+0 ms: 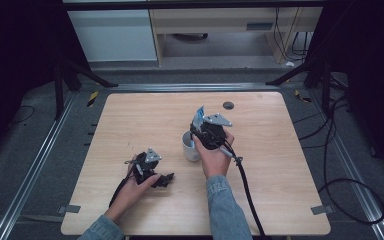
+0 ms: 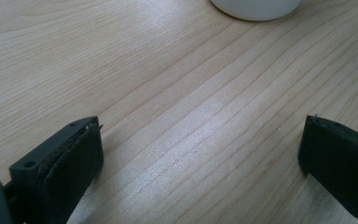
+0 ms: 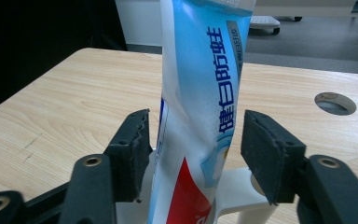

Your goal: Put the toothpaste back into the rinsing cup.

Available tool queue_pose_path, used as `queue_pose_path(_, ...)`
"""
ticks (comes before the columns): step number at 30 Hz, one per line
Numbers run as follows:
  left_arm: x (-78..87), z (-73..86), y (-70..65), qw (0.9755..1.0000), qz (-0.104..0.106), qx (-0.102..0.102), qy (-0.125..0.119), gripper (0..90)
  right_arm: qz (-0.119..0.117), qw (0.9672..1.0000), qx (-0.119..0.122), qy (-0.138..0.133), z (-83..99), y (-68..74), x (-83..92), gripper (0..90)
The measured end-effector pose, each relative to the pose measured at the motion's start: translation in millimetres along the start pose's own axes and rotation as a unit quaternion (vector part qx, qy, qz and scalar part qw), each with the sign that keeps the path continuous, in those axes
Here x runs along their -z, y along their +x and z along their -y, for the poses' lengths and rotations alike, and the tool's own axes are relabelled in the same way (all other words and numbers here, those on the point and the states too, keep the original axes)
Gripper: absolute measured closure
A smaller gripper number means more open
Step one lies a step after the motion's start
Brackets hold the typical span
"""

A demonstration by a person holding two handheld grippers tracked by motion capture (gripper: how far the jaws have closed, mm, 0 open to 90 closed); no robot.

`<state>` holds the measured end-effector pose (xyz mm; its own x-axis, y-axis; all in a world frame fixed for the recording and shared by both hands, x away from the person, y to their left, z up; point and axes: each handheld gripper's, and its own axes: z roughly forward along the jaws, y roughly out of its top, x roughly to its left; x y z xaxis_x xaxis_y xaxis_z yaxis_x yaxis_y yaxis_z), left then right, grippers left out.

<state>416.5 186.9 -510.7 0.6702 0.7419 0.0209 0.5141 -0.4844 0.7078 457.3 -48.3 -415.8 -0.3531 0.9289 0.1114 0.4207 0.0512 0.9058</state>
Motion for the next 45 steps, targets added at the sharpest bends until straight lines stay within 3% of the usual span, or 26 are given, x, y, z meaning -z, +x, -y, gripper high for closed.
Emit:
queue_pose_path(18,0.0,0.0,0.0,1.0000,0.000,0.000,0.000,0.0,0.016,0.9994,0.032,0.006,-2.3,-0.3,1.1,21.8)
queue_pose_path(28,-0.3,0.0,-0.2,1.0000,0.000,0.002,-0.002,0.0,0.012,0.9980,0.056,0.026,-3.2,0.3,4.1,7.8)
queue_pose_path(45,-0.3,-0.2,0.0,1.0000,-0.001,0.000,-0.002,0.0,0.002,0.9956,0.077,0.053,-12.2,-0.1,14.0,5.2)
